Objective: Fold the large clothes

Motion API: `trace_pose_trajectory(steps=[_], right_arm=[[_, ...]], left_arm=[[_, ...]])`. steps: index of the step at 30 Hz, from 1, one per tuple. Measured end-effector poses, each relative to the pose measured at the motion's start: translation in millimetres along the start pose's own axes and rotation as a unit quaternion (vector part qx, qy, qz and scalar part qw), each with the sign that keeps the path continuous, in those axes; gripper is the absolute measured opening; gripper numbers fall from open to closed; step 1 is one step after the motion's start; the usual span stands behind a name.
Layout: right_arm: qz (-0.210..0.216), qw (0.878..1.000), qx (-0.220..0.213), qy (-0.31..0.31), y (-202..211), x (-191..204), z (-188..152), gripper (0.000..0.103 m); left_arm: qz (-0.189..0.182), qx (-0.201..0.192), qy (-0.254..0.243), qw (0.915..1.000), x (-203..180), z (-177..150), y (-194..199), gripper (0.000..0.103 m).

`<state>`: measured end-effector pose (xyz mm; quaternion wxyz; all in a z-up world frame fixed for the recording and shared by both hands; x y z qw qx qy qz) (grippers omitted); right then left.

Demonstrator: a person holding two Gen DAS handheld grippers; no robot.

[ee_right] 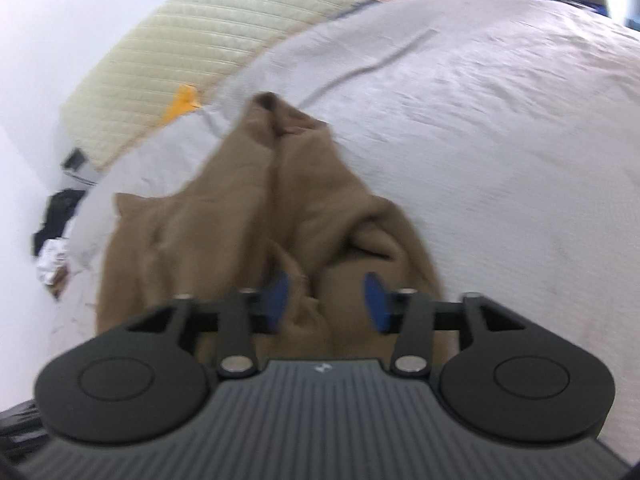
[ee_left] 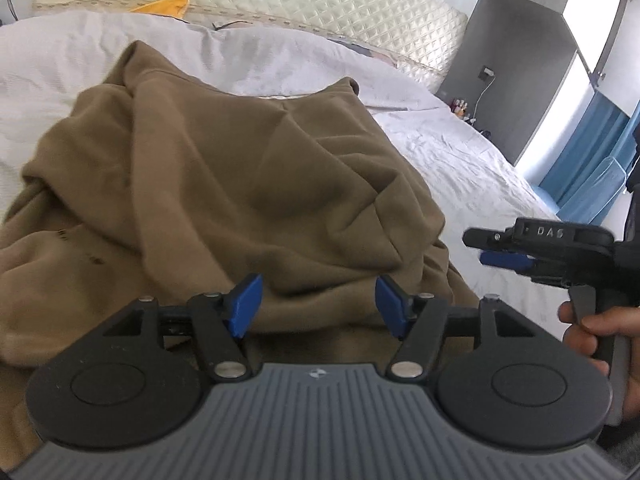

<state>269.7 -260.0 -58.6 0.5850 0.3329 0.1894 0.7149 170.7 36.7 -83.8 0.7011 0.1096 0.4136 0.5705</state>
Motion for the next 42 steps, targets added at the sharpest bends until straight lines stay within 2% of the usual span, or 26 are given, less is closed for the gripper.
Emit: trace_pose_trajectory(steps=[4,6,7,10,12,16,18,22,25,28,31,33,37,39,42], right_arm=[[-0.011,0.999,0.046,-0.017,1.9,-15.4,-10.1,0.053],[-0.011,0.998,0.058,-0.034,4.6,-23.0,-12.9,0.073],[-0.01,0.997,0.062,-0.047,6.8,-27.7,-13.8,0.077],[-0.027,0.994,0.076,-0.074,10.0,-41.4,-15.2,0.083],[-0.035,0.99,0.1,-0.095,8.5,-49.9,-18.5,0.084],[-0.031,0.975,0.132,-0.176,4.8,-75.0,-33.3,0.084],[-0.029,0.968,0.154,-0.196,-0.6,-79.6,-40.1,0.084],[-0.01,0.968,0.185,-0.172,-14.0,-68.3,-47.2,0.084],[-0.001,0.962,0.214,-0.169,-23.3,-61.6,-53.0,0.085],[0.011,0.96,0.222,-0.169,-25.5,-60.5,-55.0,0.087],[0.049,0.956,0.224,-0.182,-25.7,-55.1,-59.0,0.087],[0.077,0.958,0.224,-0.162,-23.4,-45.1,-59.5,0.087],[0.097,0.967,0.216,-0.09,-19.5,-18.8,-57.4,0.087],[0.104,0.967,0.209,-0.102,-18.6,-19.6,-57.0,0.087],[0.124,0.964,0.2,-0.125,-14.4,-24.2,-57.9,0.087]], left_arm=[[0.033,0.018,-0.005,0.9993,-2.3,10.4,26.6,0.07],[0.045,0.03,0.005,0.9985,1.4,15.2,43.6,0.075],[0.051,0.036,0.012,0.998,4.4,18.5,49.9,0.075],[0.072,0.056,0.037,0.9952,18.6,23.4,66.9,0.076],[0.097,0.074,0.064,0.9905,33.8,24.9,73.2,0.086],[0.124,0.101,0.146,0.9763,73.5,26.2,81.1,0.09],[0.138,0.107,0.203,0.9634,98.0,24.0,86.4,0.09],[0.153,0.099,0.274,0.9444,129.3,14.9,99.6,0.09],[0.172,0.098,0.302,0.9326,146.3,1.8,105.2,0.09],[0.196,0.099,0.318,0.9225,161.9,-9.6,102.1,0.09],[0.206,0.104,0.359,0.9043,178.5,-20.2,98.4,0.09],[0.207,0.095,0.367,0.902,178.0,-19.4,96.0,0.09],[0.226,0.095,0.38,0.8922,182.0,-21.2,91.4,0.09],[0.229,0.096,0.391,0.886,185.5,-23.0,90.1,0.09],[0.221,0.107,0.396,0.8847,186.1,-23.4,86.9,0.09]])
Point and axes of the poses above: each gripper's, at about its wrist camera, not at the fingertips, and y roughly against the way its jaws point, x to its left, z to its top, the point moved 1 cm from there along -y, roughly the way its jaws point, and after that the axes turned 12 degrees about y, right-handed, at the moved point
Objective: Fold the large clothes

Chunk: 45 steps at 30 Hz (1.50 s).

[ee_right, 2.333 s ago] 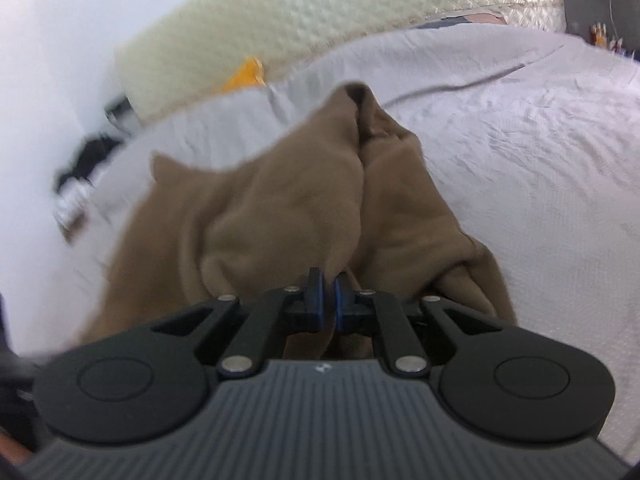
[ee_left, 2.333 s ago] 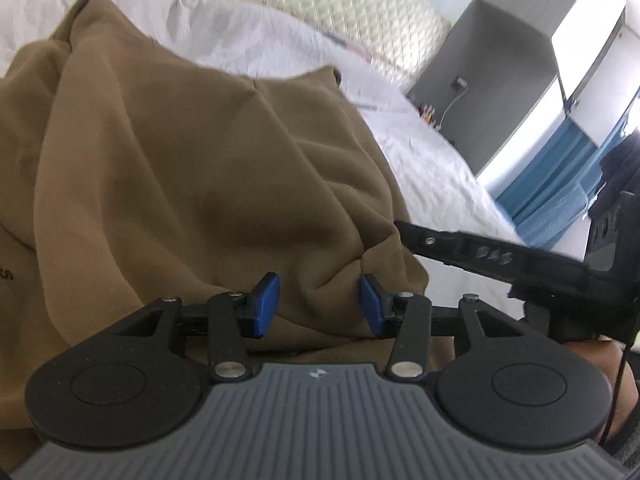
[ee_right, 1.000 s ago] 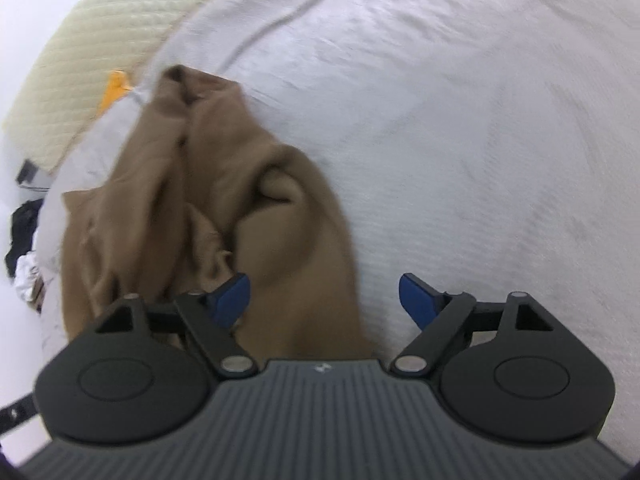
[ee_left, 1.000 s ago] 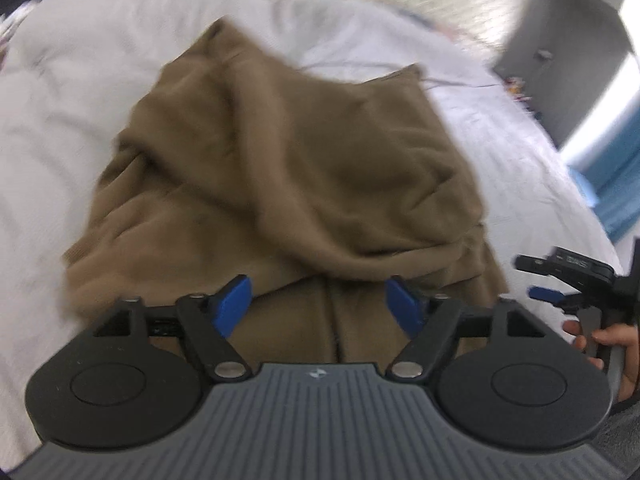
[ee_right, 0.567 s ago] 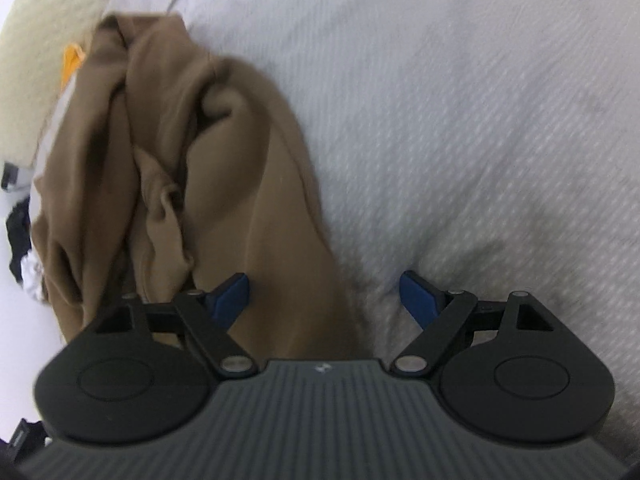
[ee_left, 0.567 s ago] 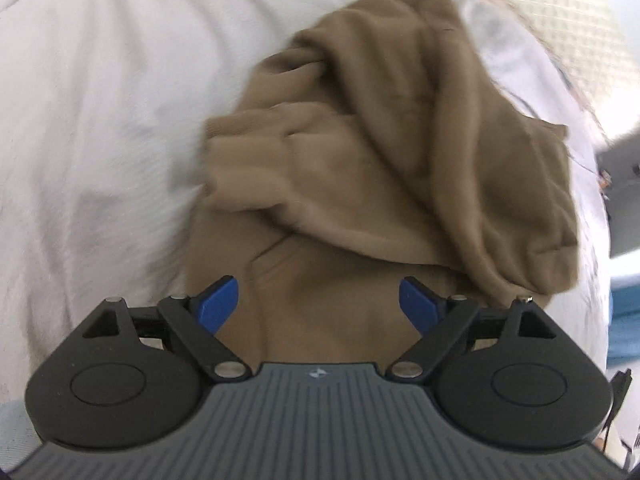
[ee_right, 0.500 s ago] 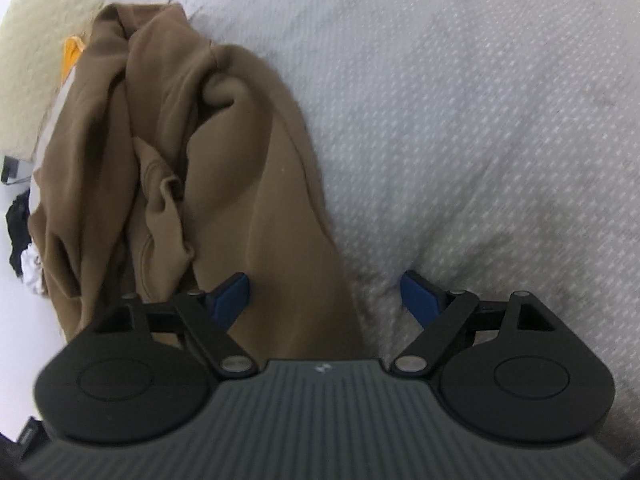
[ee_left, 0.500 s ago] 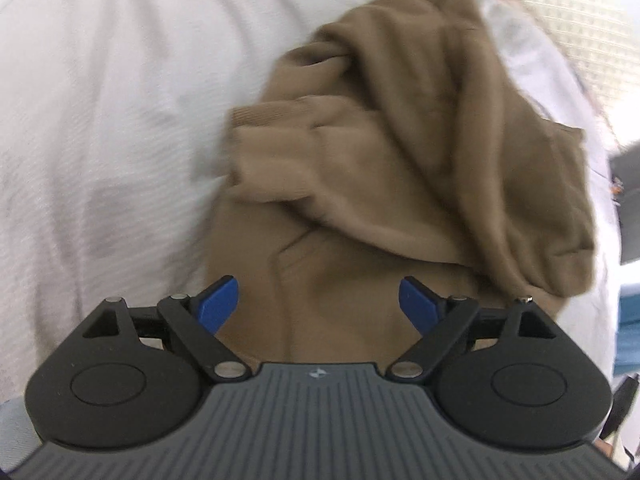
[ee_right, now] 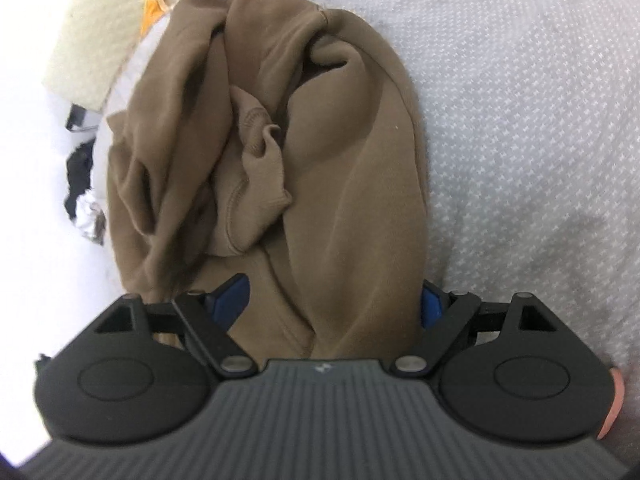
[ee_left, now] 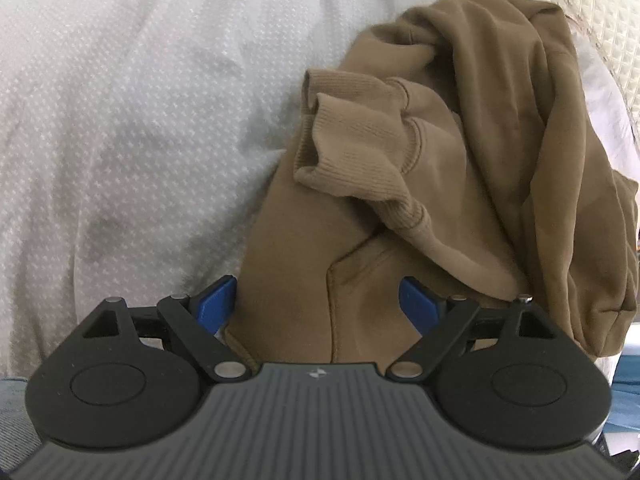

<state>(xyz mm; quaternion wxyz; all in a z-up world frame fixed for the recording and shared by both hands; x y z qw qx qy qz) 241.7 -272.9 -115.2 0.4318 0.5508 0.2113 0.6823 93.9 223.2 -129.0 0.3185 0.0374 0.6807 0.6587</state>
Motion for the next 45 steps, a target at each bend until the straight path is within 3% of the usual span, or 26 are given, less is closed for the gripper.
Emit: trace_pose_trajectory(steps=[4,9,13,15,17,21,26,29,32,34,37,41,45], right_arm=[[0.023,0.999,-0.005,-0.03,2.9,-9.7,2.3,0.087],[0.027,0.999,-0.005,-0.023,8.3,-8.6,6.3,0.087],[0.026,0.999,-0.003,-0.026,9.0,-7.2,6.8,0.087],[0.021,1.0,0.003,-0.02,7.2,-6.2,6.1,0.085],[0.01,1.0,0.009,-0.023,2.4,-6.9,5.3,0.081],[-0.018,0.999,0.031,-0.025,-9.6,-7.6,2.2,0.079],[-0.035,0.998,0.048,-0.007,-21.5,-2.2,2.0,0.079],[-0.022,0.999,0.046,-0.009,-21.8,-1.6,3.1,0.081],[0.024,0.999,0.026,-0.016,-19.7,-0.3,2.3,0.081],[0.066,0.998,0.011,-0.008,-16.6,5.3,2.0,0.081],[0.09,0.996,0.001,0.015,-13.9,15.6,2.9,0.081],[0.069,0.997,0.026,0.009,-23.0,13.7,3.5,0.08],[0.032,0.998,0.056,0.024,-37.0,18.9,0.4,0.078]], left_arm=[[-0.012,0.008,-0.006,0.9999,0.6,-4.7,1.0,0.092],[-0.098,0.025,-0.02,0.9947,1.0,-7.1,15.1,0.093],[-0.185,0.031,-0.033,0.9818,4.1,-10.8,29.3,0.093],[-0.203,0.028,-0.046,0.9777,4.4,-11.8,30.9,0.093],[-0.191,0.026,-0.057,0.9797,-0.9,-14.6,24.8,0.093],[-0.098,0.029,-0.085,0.9911,-13.6,-20.1,6.4,0.093],[0.016,0.017,-0.125,0.9919,-33.2,-30.0,-16.8,0.094],[0.043,0.037,-0.113,0.992,-38.9,-27.8,-30.2,0.097],[0.043,0.029,-0.118,0.9917,-47.5,-32.7,-30.7,0.096],[0.027,0.023,-0.121,0.9921,-48.6,-36.1,-24.6,0.095],[-0.01,0.01,-0.13,0.9915,-42.2,-47.9,-4.0,0.088],[-0.073,-0.013,-0.127,0.9892,-30.4,-53.7,26.7,0.08],[-0.057,0.005,-0.13,0.9899,-29.6,-56.8,28.6,0.08]])
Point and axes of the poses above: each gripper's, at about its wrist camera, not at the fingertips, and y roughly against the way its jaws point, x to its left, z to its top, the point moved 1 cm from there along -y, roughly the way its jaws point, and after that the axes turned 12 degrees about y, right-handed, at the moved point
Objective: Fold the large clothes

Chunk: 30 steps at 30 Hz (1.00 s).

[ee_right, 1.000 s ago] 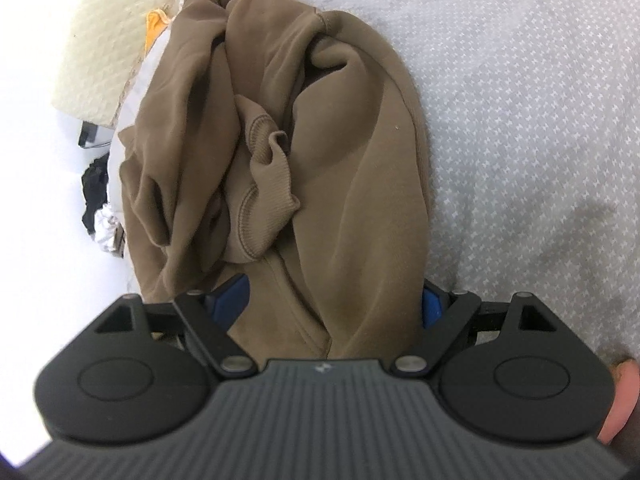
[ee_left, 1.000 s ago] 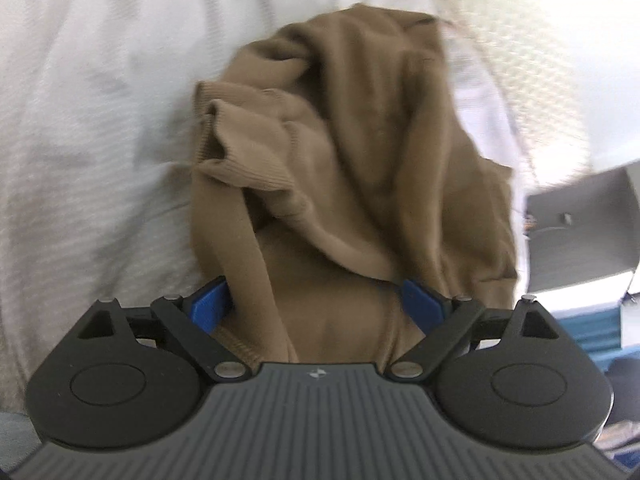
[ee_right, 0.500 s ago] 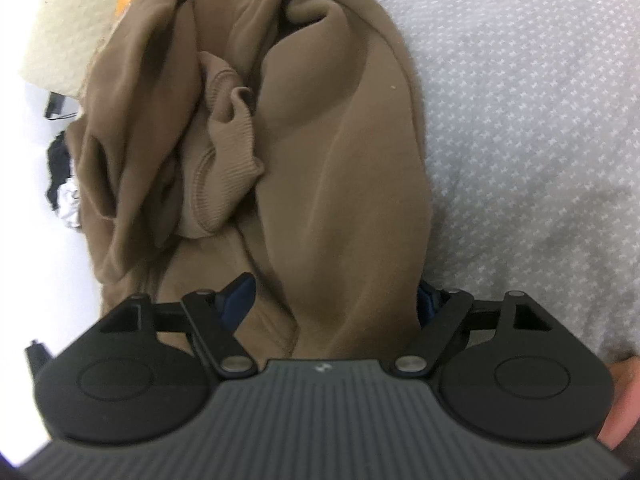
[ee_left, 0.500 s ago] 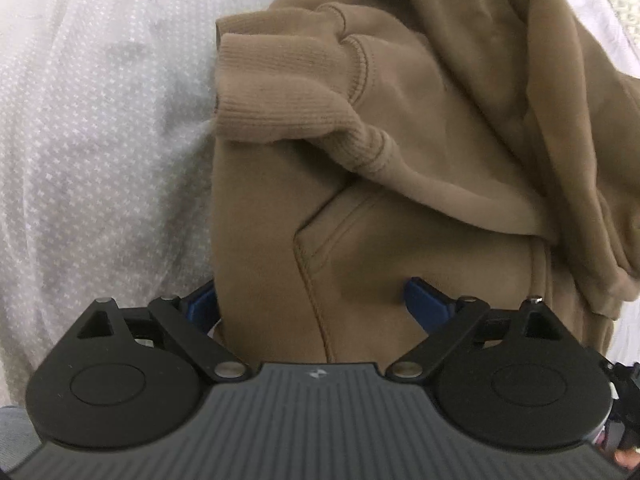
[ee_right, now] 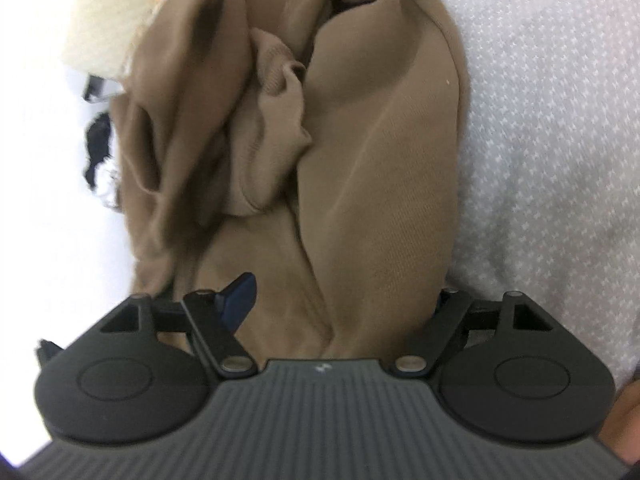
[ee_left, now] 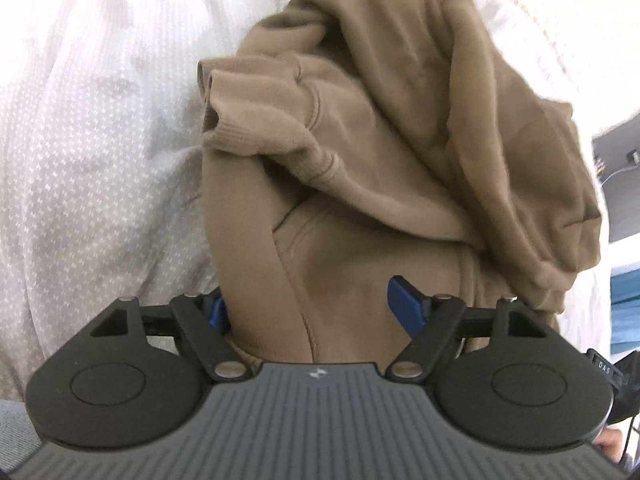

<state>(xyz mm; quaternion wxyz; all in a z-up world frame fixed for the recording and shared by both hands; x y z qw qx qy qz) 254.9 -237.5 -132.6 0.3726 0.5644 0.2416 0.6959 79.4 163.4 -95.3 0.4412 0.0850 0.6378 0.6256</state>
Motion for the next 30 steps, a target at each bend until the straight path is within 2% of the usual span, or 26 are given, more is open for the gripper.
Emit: trace_pose_trajectory(steps=[3,5,9,13,14,16,17,18,19,20,21,22,23,26,30], right_arm=[[-0.022,0.999,0.009,0.033,-4.0,5.9,-5.3,0.078],[-0.021,0.999,0.009,0.034,-8.8,9.1,-5.4,0.078],[0.036,0.999,-0.021,0.023,-2.8,10.2,-5.1,0.076],[0.09,0.994,-0.052,0.041,5.8,19.8,-5.7,0.075],[0.099,0.992,-0.057,0.047,6.4,22.9,-5.7,0.075],[0.083,0.994,-0.044,0.057,2.7,25.1,-5.2,0.072],[0.069,0.995,-0.033,0.058,-2.1,23.8,-3.4,0.066],[0.053,0.997,-0.024,0.054,-4.2,22.1,-1.6,0.055],[0.041,0.998,-0.019,0.047,-5.5,20.6,-0.7,0.049],[0.027,0.999,-0.016,0.043,-6.4,18.9,-0.9,0.033],[0.009,0.999,-0.017,0.041,-5.8,18.1,-1.4,0.028],[0.005,0.999,-0.021,0.038,-3.6,17.6,-3.0,0.027],[0.006,0.999,-0.029,0.038,-1.4,17.8,-4.5,0.026],[0.022,0.996,-0.064,0.05,15.6,22.2,-6.1,0.023],[0.074,0.989,-0.121,0.035,48.6,14.4,-3.0,0.017]], left_arm=[[0.042,0.004,-0.006,0.9991,-5.4,-1.4,-10.9,0.081],[0.071,0.014,-0.01,0.9974,-6.4,-2.7,-23.1,0.083],[0.091,0.031,0.001,0.9954,-9.0,-2.6,-32.8,0.089],[0.094,0.029,-0.003,0.9951,-15.8,-4.4,-33.3,0.089],[0.091,0.021,0.001,0.9956,-19.0,-4.3,-36.9,0.083],[0.083,0.006,-0.003,0.9965,-17.6,0.3,-36.9,0.073],[0.078,-0.002,-0.006,0.9969,-16.5,-1.9,-31.5,0.063],[0.073,-0.007,-0.005,0.9973,-16.8,-2.8,-28.3,0.053],[0.069,-0.013,-0.006,0.9975,-17.0,-3.7,-24.8,0.047],[0.062,-0.021,-0.006,0.9979,-17.8,-4.8,-20.1,0.037],[0.052,-0.03,-0.002,0.9982,-17.7,-5.6,-15.2,0.031],[0.044,-0.035,0.002,0.9984,-15.0,-1.6,-8.2,0.029],[0.034,-0.043,0.005,0.9985,-13.7,-1.3,-1.1,0.021],[-0.008,-0.063,0.015,0.9979,-9.0,3.2,23.5,0.02],[-0.07,-0.079,0.029,0.994,-8.8,14.2,59.4,0.018]])
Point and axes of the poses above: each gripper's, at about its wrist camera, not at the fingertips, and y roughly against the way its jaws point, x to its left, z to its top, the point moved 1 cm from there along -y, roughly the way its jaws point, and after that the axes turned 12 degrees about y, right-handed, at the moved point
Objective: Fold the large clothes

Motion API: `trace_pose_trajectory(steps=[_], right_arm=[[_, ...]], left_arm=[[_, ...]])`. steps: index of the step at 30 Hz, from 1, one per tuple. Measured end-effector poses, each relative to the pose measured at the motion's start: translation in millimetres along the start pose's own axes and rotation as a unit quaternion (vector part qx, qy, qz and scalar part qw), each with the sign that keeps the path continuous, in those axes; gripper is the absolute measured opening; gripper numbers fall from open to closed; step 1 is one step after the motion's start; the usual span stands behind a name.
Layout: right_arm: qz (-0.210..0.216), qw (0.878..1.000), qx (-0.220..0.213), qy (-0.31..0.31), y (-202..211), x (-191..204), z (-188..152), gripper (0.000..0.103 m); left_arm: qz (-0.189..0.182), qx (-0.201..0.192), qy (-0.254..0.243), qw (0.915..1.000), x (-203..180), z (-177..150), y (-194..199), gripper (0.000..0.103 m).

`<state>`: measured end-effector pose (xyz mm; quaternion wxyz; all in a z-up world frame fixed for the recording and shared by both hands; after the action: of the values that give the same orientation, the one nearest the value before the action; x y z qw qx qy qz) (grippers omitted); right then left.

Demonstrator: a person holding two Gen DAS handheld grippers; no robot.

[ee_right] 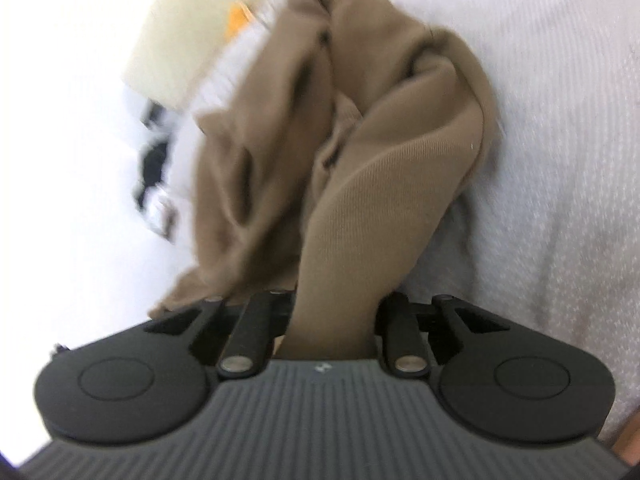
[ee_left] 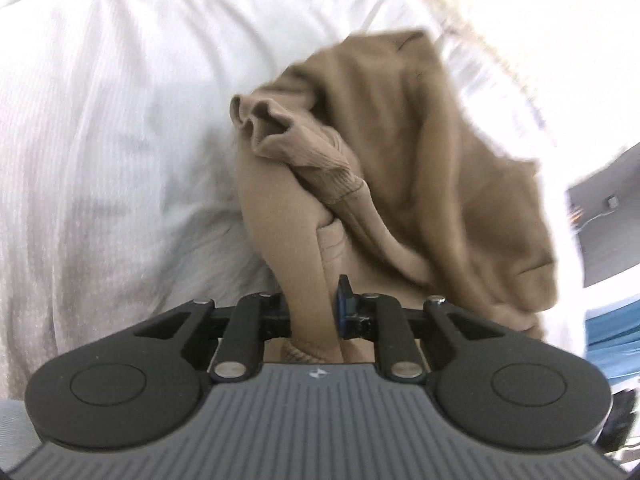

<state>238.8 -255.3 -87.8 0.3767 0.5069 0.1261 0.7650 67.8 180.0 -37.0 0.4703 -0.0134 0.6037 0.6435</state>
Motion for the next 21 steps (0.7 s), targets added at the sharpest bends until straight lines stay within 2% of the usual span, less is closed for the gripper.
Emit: trace_pose_trajectory(steps=[5,9,14,18,21], right_arm=[[0.036,0.997,-0.068,-0.006,24.7,11.8,5.4,0.016],[0.05,0.994,-0.091,0.012,52.6,28.9,10.1,0.016],[0.071,0.991,-0.105,0.032,90.6,46.1,5.6,0.016],[0.083,0.99,-0.112,0.025,118.9,47.6,-9.2,0.016],[0.084,0.99,-0.111,0.015,132.1,46.5,-23.9,0.016]], left_arm=[[-0.025,-0.025,-0.036,0.9987,-28.4,6.2,37.8,0.017],[-0.046,-0.029,-0.034,0.9979,-33.3,1.0,65.7,0.016],[-0.082,-0.026,-0.029,0.9958,-20.2,-8.6,113.8,0.016],[-0.104,-0.027,-0.043,0.9933,-13.4,-24.2,151.4,0.015],[-0.111,-0.024,-0.039,0.9927,-5.9,-35.8,164.2,0.014]])
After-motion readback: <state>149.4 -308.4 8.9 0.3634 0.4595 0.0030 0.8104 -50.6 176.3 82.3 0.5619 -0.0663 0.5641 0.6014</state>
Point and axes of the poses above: each gripper's, at about its wrist camera, not at the fingertips, and y roughly against the way its jaws point, x to its left, z to its top, the point moved 1 cm from there along -y, roughly the way its jaws point, and after that the axes turned 12 degrees about y, right-handed, at the moved point
